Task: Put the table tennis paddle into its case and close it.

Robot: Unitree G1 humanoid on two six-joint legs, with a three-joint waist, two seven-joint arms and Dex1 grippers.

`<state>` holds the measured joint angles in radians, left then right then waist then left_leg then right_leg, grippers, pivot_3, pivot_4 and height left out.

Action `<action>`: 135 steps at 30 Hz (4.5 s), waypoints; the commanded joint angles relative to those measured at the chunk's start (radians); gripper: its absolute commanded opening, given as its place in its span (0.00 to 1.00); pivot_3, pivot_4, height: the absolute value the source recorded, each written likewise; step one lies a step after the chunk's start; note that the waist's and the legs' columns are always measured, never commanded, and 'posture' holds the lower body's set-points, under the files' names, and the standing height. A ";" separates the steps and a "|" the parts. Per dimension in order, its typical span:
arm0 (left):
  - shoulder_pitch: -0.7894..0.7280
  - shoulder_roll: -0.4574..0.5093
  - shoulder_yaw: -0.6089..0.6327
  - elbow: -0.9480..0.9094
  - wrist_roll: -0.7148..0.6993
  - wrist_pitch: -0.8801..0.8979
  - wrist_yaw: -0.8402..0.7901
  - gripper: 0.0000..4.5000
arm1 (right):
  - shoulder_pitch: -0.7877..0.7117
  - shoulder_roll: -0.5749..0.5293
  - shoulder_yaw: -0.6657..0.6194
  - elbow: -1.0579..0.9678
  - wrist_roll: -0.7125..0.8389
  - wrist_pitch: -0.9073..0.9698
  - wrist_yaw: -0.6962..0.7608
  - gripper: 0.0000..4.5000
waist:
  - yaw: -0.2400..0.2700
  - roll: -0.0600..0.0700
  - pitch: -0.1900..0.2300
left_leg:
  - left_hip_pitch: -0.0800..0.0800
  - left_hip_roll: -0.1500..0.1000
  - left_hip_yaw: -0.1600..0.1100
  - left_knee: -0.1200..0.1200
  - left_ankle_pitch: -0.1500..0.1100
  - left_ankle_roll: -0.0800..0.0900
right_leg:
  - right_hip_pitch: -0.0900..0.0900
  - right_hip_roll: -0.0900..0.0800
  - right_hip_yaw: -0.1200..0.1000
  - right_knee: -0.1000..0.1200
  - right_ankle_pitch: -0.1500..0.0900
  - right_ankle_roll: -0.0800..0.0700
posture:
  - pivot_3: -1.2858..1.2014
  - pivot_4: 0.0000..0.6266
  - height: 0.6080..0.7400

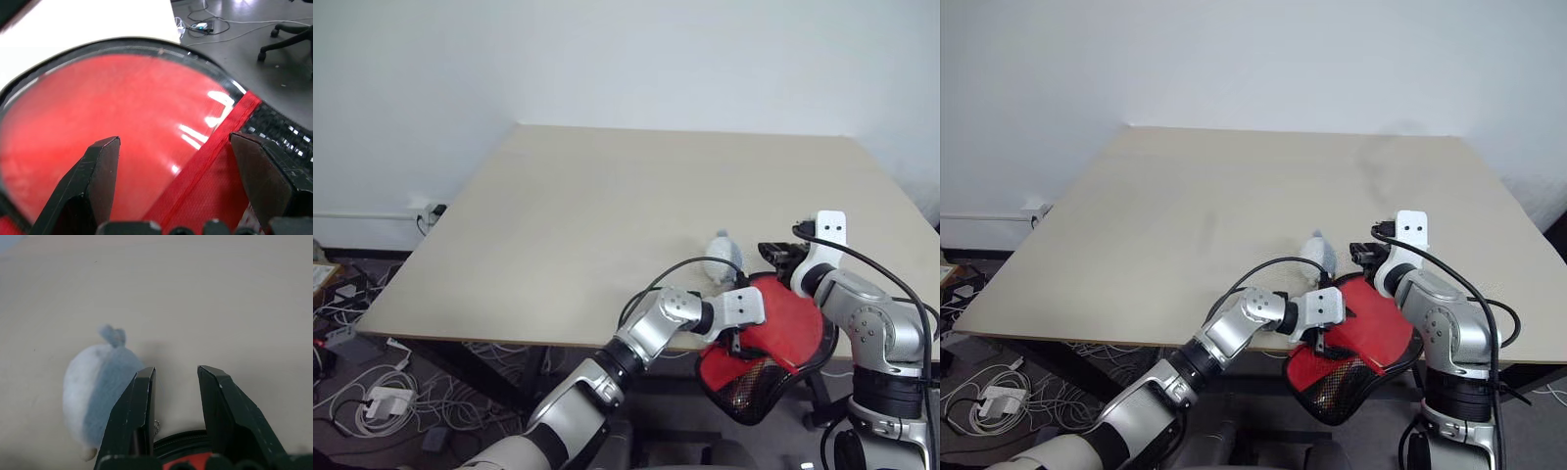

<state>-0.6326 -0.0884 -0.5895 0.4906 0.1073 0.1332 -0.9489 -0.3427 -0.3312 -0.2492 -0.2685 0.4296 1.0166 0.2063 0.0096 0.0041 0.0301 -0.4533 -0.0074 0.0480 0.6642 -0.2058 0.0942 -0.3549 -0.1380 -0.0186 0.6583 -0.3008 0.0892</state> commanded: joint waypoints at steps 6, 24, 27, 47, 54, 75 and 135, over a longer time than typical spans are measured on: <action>-0.122 -0.065 0.005 0.181 0.060 -0.012 0.104 0.84 | -0.020 -0.006 -0.013 -0.013 0.005 -0.002 -0.015 0.32 | -0.001 0.000 0.000 | 0.000 -0.001 0.000 0.000 0.000 0.001 | 0.000 0.000 0.000 0.000 0.000 0.000 | 0.52 0.00 0.81; -0.062 -0.048 -0.089 0.156 0.096 0.107 0.055 0.85 | -0.180 -0.021 -0.003 0.122 0.124 0.192 0.088 0.70 | 0.000 -0.001 -0.001 | 0.000 0.002 -0.001 0.001 -0.001 0.001 | 0.001 0.000 -0.001 0.000 0.000 0.000 | 0.52 0.00 0.81; -0.062 -0.050 -0.090 0.159 0.099 0.111 0.057 0.85 | -0.213 -0.031 0.012 0.168 0.132 0.222 0.113 0.95 | 0.000 -0.001 -0.001 | 0.000 0.002 -0.001 0.001 -0.001 0.001 | 0.001 0.000 -0.001 0.000 0.000 0.000 | 0.52 0.00 0.81; -0.079 -0.062 -0.075 0.177 0.096 0.138 0.081 0.85 | -0.309 -0.097 0.194 0.388 0.045 0.176 0.221 0.70 | -0.001 -0.001 -0.001 | 0.000 0.001 -0.002 0.001 -0.001 0.000 | 0.001 0.000 -0.001 0.000 0.000 0.000 | 0.52 0.00 0.81; -0.093 -0.071 -0.068 0.205 0.099 0.192 0.111 0.85 | -0.308 -0.051 0.151 0.394 -0.005 0.029 0.152 0.17 | -0.002 -0.002 -0.002 | 0.000 0.001 -0.002 0.001 -0.001 0.000 | 0.001 0.000 -0.001 0.000 0.000 0.000 | 0.52 0.00 0.81; -0.093 -0.059 -0.053 0.196 0.058 0.294 0.127 0.85 | -0.352 0.027 -0.159 0.509 -0.016 -0.139 -0.163 0.02 | -0.008 -0.004 -0.003 | 0.002 0.001 -0.001 0.000 0.001 -0.002 | 0.002 0.000 -0.001 0.000 0.000 0.000 | 0.52 0.00 0.81; -0.165 -0.093 0.001 0.299 0.002 0.285 0.148 0.85 | -0.194 0.286 -0.830 -0.265 -0.295 0.598 -0.746 0.02 | 0.005 0.004 -0.016 | 0.002 0.002 -0.001 -0.003 -0.001 0.002 | 0.002 -0.001 -0.001 -0.002 0.000 0.000 | 0.52 0.00 0.81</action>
<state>-0.8015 -0.1392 -0.5629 0.6798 0.0619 0.3777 -0.8216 -0.5672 -0.0292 -1.0547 -0.4866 0.2133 1.6068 -0.5087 0.0141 0.0079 0.0141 -0.4511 -0.0054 0.0471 0.6612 -0.2068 0.0963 -0.3525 -0.1390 -0.0196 0.6566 -0.3009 0.0888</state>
